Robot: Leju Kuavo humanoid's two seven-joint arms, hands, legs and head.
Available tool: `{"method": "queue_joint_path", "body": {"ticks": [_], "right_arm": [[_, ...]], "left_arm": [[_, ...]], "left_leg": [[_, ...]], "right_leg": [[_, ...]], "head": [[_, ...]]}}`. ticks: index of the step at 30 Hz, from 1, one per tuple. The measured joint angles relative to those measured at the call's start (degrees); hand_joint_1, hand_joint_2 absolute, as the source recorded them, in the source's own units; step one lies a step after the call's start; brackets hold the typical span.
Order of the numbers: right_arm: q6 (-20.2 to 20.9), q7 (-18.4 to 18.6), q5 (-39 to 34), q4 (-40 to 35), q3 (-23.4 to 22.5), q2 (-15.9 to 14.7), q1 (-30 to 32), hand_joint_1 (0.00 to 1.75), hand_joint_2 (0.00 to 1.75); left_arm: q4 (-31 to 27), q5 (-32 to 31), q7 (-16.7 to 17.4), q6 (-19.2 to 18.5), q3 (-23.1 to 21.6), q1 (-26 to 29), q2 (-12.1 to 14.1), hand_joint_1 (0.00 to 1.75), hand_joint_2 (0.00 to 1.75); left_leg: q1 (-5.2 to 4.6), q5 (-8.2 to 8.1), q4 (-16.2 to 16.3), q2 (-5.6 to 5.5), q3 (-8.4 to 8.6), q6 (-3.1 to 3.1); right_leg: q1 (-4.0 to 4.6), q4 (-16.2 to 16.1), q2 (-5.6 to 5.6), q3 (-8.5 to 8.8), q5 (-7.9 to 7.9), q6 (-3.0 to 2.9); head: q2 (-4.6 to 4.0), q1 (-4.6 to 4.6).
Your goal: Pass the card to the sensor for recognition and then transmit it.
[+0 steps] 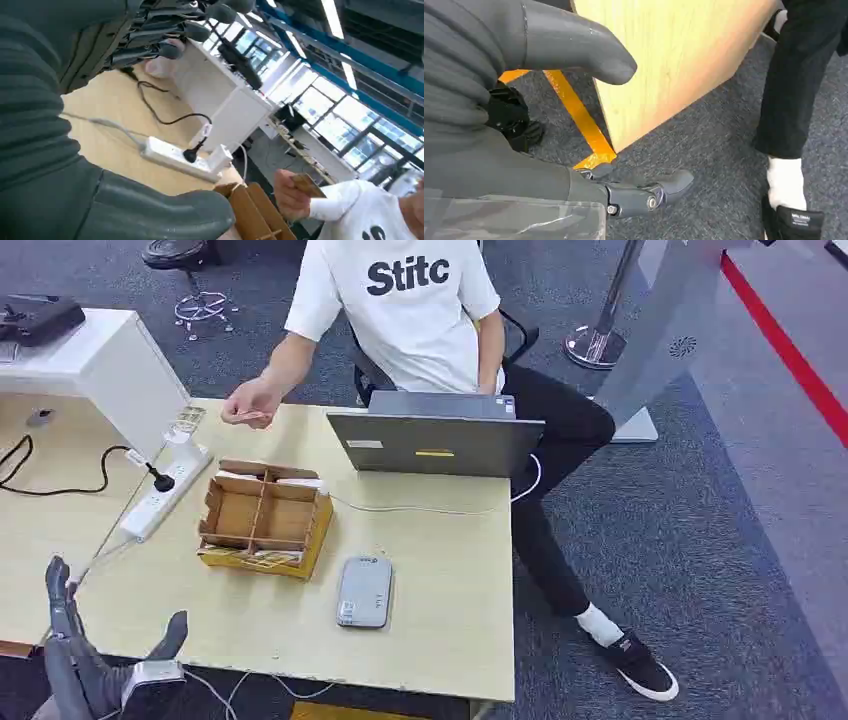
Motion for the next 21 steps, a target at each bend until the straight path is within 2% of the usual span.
{"method": "queue_joint_path", "body": {"ticks": [9, 21], "right_arm": [[-0.3, 1.0, 2.0, 0.1, 0.0, 0.9, -1.1, 0.00, 1.75], [-0.4, 2.8, 5.2, 0.2, 0.2, 2.3, -2.6, 0.00, 1.75]], "left_arm": [[0.4, -13.9, 6.4, -2.5, -6.0, -8.3, 6.2, 0.00, 1.75], [6.8, -31.2, 15.7, -6.8, -12.5, -19.4, 15.1, 0.00, 1.75]], "left_leg": [[0.00, 0.08, 0.0, 0.01, 0.01, -0.02], [0.00, 0.14, 0.0, 0.03, -0.01, -0.01]], "right_leg": [[0.00, 0.0, 0.01, 0.00, 0.07, -0.03], [0.00, 0.0, 0.05, -0.04, 0.10, -0.03]], "head": [[0.00, 0.00], [0.00, 0.00]]}}
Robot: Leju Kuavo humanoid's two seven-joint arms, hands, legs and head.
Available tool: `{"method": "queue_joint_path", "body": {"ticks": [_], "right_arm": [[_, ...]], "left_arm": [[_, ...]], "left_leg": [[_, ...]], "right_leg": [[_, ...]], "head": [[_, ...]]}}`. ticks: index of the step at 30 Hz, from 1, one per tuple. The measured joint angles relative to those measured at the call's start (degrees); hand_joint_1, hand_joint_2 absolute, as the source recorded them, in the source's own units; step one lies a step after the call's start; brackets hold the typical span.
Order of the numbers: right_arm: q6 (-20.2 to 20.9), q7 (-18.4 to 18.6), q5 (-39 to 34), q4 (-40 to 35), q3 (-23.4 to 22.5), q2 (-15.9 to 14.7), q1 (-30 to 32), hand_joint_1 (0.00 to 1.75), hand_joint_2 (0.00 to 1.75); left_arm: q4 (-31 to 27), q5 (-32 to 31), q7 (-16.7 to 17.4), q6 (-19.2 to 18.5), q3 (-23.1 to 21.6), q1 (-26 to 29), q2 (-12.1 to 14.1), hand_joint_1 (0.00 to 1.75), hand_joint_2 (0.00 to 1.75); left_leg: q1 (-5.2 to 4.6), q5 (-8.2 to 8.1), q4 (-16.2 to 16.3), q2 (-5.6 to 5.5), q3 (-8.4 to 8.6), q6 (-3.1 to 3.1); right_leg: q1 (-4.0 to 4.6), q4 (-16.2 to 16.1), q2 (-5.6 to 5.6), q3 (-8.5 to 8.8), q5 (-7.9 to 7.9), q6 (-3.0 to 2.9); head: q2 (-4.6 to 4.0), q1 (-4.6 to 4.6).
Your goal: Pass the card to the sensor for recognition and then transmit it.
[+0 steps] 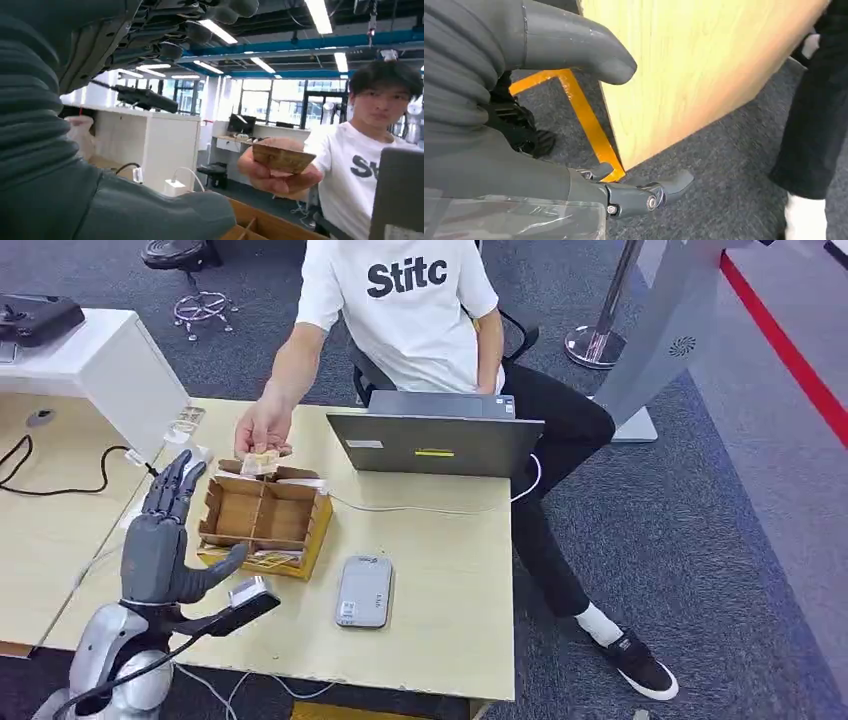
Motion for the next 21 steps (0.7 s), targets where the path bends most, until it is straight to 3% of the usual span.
{"method": "queue_joint_path", "body": {"ticks": [14, 19, 20, 21], "right_arm": [[0.1, 2.2, 3.8, 0.0, 0.3, 1.5, -1.5, 0.00, 1.75], [0.8, 3.0, 4.5, 0.0, 0.4, 1.8, -1.7, 0.00, 1.75], [1.0, 3.1, 4.5, 0.0, 0.4, 1.9, -1.7, 0.00, 1.75], [1.1, 3.1, 4.5, 0.0, 0.4, 1.9, -1.7, 0.00, 1.75]], "left_arm": [[9.5, -20.3, 11.1, -5.0, -6.6, -13.0, 10.1, 0.00, 1.75], [11.3, -26.1, 14.4, -6.1, -7.9, -15.5, 12.0, 0.00, 1.75], [11.6, -26.4, 14.6, -6.1, -8.1, -15.7, 12.1, 1.61, 1.75], [11.8, -26.5, 14.6, -6.1, -8.3, -15.8, 12.2, 1.75, 1.75]], "left_leg": [[0.02, 0.06, 0.0, 0.00, -0.01, -0.07], [0.03, 0.07, 0.0, 0.00, -0.01, -0.07], [0.03, 0.07, 0.0, -0.01, -0.02, -0.07], [0.03, 0.07, 0.0, -0.01, -0.03, -0.07]], "right_leg": [[0.01, 0.0, 0.01, -0.02, 0.07, -0.10], [0.02, 0.0, 0.02, -0.03, 0.07, -0.10], [0.02, 0.0, 0.02, -0.03, 0.07, -0.10], [0.02, 0.0, 0.01, -0.03, 0.07, -0.10]], "head": [[0.00, 0.00], [0.00, -0.02], [0.00, 0.00], [0.00, 0.02]]}}
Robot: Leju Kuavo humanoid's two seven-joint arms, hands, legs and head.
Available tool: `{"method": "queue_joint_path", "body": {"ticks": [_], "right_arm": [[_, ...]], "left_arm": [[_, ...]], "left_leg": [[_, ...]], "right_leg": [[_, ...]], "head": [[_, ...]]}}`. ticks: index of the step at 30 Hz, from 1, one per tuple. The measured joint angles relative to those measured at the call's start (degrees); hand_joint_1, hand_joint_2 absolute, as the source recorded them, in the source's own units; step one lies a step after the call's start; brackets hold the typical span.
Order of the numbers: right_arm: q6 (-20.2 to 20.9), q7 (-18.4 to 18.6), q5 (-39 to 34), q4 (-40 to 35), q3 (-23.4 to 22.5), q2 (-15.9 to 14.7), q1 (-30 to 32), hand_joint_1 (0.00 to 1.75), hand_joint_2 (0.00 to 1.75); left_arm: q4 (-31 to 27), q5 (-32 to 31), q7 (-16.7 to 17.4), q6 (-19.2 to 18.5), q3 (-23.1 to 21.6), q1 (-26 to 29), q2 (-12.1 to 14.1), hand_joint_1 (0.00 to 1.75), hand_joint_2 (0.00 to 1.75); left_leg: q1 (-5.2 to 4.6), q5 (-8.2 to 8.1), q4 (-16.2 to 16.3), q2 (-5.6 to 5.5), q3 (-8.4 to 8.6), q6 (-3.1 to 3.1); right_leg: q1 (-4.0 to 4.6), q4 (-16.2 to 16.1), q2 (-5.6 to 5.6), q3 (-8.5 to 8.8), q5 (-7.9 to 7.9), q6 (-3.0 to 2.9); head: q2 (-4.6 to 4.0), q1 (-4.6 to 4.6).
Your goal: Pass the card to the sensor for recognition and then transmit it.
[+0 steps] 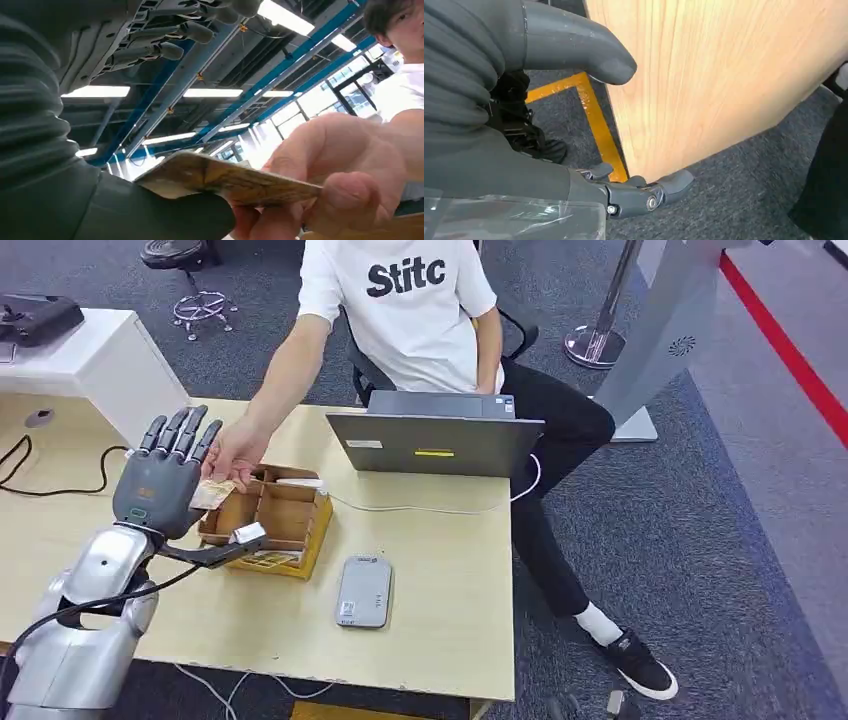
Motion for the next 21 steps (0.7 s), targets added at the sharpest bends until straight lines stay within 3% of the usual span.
{"method": "queue_joint_path", "body": {"ticks": [21], "right_arm": [[0.1, 0.1, 0.5, 0.0, 0.0, 0.1, 0.0, 0.00, 1.75]], "left_arm": [[0.7, 3.1, -0.9, 2.6, -0.5, 0.0, -0.3, 1.75, 1.75]], "left_leg": [[0.00, 0.02, 0.0, 0.00, -0.01, -0.02]], "right_leg": [[0.00, 0.0, 0.01, -0.01, 0.01, -0.01]], "head": [[0.00, -0.02]]}}
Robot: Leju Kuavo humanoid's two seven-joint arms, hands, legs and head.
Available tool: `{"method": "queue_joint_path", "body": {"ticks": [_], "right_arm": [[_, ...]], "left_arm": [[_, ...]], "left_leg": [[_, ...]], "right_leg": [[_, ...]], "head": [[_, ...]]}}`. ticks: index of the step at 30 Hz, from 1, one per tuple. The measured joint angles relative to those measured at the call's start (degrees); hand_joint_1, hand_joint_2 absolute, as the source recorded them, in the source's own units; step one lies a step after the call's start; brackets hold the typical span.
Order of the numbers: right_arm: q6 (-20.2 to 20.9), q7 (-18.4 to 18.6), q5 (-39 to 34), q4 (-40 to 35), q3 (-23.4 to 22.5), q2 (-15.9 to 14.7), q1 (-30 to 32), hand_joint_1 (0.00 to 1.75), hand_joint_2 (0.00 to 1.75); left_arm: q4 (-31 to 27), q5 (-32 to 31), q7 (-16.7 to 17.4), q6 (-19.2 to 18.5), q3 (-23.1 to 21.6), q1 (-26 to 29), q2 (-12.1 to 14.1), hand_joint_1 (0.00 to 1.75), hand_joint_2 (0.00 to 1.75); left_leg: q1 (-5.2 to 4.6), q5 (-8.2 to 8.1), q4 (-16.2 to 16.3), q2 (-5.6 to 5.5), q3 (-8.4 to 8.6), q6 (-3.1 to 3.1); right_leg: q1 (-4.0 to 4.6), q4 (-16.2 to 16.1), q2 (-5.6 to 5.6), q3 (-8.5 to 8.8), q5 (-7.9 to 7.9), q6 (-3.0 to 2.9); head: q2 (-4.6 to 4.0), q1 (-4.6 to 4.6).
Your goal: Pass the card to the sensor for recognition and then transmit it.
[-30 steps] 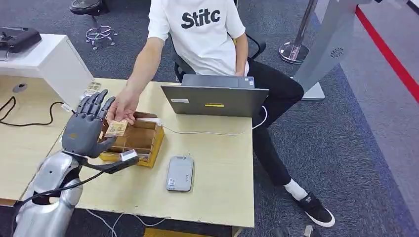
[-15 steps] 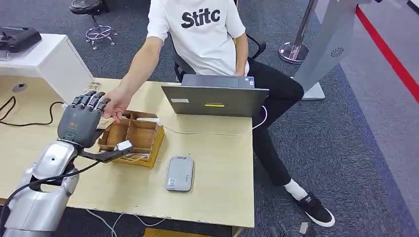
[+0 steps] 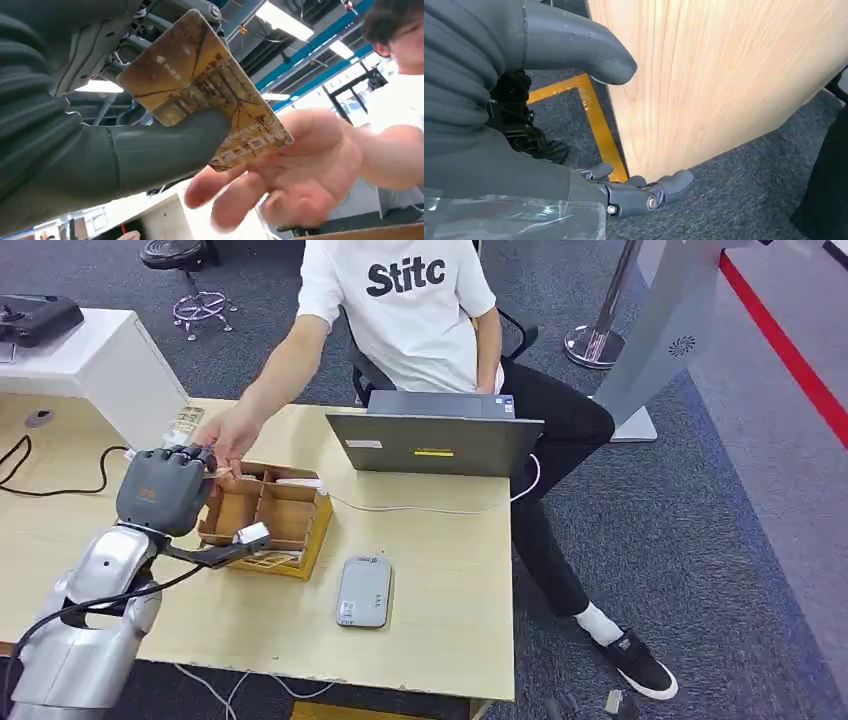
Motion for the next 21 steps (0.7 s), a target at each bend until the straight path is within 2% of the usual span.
{"method": "queue_joint_path", "body": {"ticks": [4, 8, 11, 17, 21], "right_arm": [[-0.3, 0.2, -0.3, 0.0, 0.0, 0.2, 0.0, 0.00, 1.75], [-0.5, 0.4, -0.5, 0.0, 0.0, 0.5, 0.0, 0.00, 1.75], [-0.5, 0.4, -0.5, 0.0, 0.0, 0.7, 0.0, 0.00, 1.75], [-0.5, 0.3, 0.1, 0.0, -0.1, 0.8, 0.1, 0.00, 1.75], [-0.5, 0.4, 0.6, 0.0, -0.1, 0.9, 0.1, 0.00, 1.75]], "left_arm": [[-0.6, 2.8, -1.7, 0.0, -0.3, 0.8, -1.7, 1.75, 1.75], [-2.4, 2.3, -3.5, -0.1, -2.5, 2.7, -3.5, 1.75, 1.75], [-3.7, -3.1, -2.3, 0.0, -6.0, 4.4, -4.3, 1.75, 1.75], [-3.9, -3.4, -1.9, -0.6, -12.6, 6.3, -6.3, 1.75, 1.75], [-3.1, -3.8, -1.8, -1.3, -15.2, 6.5, -7.2, 1.75, 1.75]], "left_leg": [[0.00, 0.00, 0.0, 0.00, 0.00, 0.00], [-0.02, -0.01, 0.0, 0.00, 0.00, 0.00], [-0.02, -0.01, 0.0, 0.00, -0.01, 0.00], [-0.01, -0.01, 0.0, -0.01, -0.02, 0.00], [-0.01, 0.00, 0.0, -0.01, -0.02, 0.00]], "right_leg": [[0.00, 0.0, 0.00, 0.00, 0.00, 0.00], [-0.01, 0.0, 0.00, 0.00, 0.00, 0.00], [-0.01, 0.0, 0.00, -0.01, 0.00, 0.00], [0.00, 0.0, -0.02, -0.01, 0.00, 0.01], [0.00, 0.0, -0.02, -0.01, 0.03, 0.03]], "head": [[0.00, 0.00], [0.00, 0.00], [0.00, 0.00], [0.00, 0.00], [0.00, 0.00]]}}
